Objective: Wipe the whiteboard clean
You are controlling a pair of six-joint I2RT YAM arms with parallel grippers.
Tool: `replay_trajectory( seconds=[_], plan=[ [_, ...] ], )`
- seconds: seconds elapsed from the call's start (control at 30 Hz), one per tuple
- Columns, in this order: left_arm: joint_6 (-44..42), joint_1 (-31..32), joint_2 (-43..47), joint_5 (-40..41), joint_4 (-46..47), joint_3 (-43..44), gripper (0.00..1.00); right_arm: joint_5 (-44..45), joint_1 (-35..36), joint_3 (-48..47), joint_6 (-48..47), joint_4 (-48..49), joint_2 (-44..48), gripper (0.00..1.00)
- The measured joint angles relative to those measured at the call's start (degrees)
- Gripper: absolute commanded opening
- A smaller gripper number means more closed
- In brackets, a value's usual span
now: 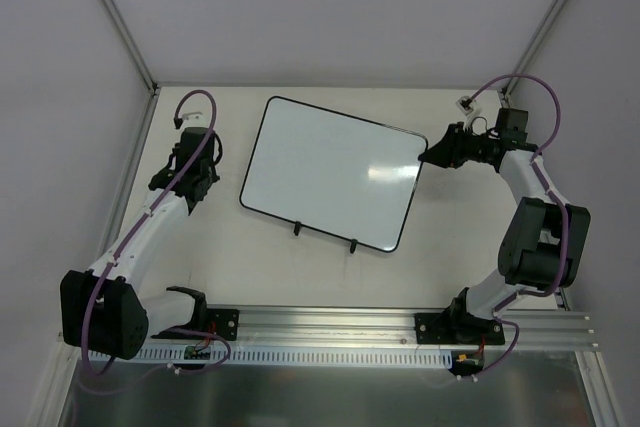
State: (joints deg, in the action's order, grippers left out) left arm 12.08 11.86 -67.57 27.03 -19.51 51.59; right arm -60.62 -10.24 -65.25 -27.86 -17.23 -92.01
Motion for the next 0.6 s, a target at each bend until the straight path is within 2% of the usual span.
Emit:
replay_trajectory(
  seconds=[0.47, 0.6],
  plan=[
    [-0.8, -1.1, 0.0, 0.0, 0.0, 0.0, 0.00, 0.5, 0.5, 0.2, -0.3, -0.1, 2.9, 0.40],
    [-0.8, -1.1, 0.0, 0.0, 0.0, 0.0, 0.00, 1.1, 0.5, 0.9, -0.4, -0.1, 3.8, 0.50]
  ],
)
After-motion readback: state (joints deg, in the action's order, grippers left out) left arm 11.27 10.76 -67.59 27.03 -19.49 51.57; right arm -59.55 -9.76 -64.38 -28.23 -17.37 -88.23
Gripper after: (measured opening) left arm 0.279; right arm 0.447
